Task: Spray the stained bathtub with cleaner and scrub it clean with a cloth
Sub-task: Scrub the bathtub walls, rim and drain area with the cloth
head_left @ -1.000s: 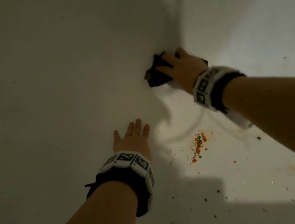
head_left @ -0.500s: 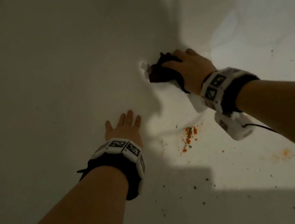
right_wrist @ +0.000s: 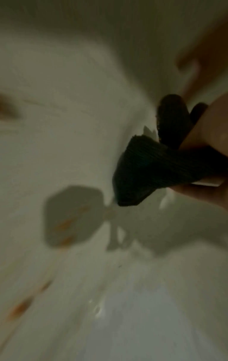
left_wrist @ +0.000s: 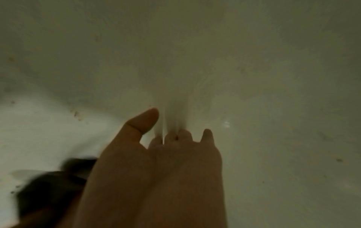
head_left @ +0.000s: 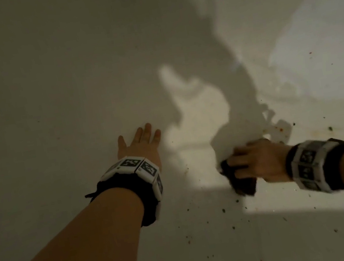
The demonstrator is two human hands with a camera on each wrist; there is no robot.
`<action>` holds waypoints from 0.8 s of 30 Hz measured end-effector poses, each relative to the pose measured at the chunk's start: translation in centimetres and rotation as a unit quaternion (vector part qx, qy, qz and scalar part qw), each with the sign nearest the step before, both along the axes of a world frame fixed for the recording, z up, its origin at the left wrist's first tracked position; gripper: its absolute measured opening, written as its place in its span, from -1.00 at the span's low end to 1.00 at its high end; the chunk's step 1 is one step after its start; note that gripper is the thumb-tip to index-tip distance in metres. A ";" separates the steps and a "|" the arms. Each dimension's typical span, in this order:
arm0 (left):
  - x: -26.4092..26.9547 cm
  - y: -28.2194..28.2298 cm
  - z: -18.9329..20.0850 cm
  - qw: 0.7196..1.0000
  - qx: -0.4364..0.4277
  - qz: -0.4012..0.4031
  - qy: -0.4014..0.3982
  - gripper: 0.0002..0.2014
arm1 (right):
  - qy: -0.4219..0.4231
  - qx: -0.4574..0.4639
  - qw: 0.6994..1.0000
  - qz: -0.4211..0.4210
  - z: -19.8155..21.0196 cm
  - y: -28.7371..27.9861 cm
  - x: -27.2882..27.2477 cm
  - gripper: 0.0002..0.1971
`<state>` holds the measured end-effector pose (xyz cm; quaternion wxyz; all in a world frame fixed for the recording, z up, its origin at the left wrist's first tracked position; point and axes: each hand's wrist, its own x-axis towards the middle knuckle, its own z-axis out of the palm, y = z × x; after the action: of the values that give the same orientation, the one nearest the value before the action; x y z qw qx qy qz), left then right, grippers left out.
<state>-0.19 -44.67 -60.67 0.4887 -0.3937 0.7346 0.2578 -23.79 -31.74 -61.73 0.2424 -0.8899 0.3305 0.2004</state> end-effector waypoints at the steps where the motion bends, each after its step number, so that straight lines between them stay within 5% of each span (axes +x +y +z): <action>1: 0.3 0.3 0.0 1.000 -0.011 -0.004 0.010 -0.25 | -0.032 -0.038 0.996 -0.071 0.2 -1.4 0.3 -0.41; 5: 2.6 1.8 -0.3 0.994 -0.099 0.007 0.043 -0.24 | -0.085 -0.133 0.933 -0.325 -0.1 -9.0 3.3 -0.47; 8: 4.7 2.9 -0.3 0.990 -0.139 0.035 0.008 -0.24 | -0.028 -0.073 0.913 -0.399 -1.4 -12.2 6.6 -0.44; 10: 5.3 3.0 -0.3 0.990 -0.134 0.031 0.007 -0.24 | -0.031 -0.089 0.939 -0.330 -2.4 -10.5 8.5 -0.44; 13: 5.2 2.5 -0.1 0.991 -0.132 0.021 0.013 -0.25 | -0.081 -0.135 0.983 -0.092 -2.5 -4.2 8.9 -0.66; 16: 4.9 2.5 0.1 0.993 -0.119 0.008 0.014 -0.27 | -0.041 -0.025 0.998 0.051 -1.6 1.4 6.6 -0.55; 20: 4.6 2.9 0.5 0.997 -0.069 -0.023 0.000 -0.28 | -0.004 0.038 0.999 -0.032 -0.7 2.7 5.8 -0.37; 24: 3.9 2.0 0.7 0.998 -0.035 -0.041 -0.036 -0.32 | -0.091 0.019 0.991 -0.091 0.9 3.0 9.0 -0.28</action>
<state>3.76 -42.65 -59.95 0.5109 -0.3894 0.7405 0.1976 -14.76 -28.79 -60.82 0.3060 -0.8657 0.3828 0.1021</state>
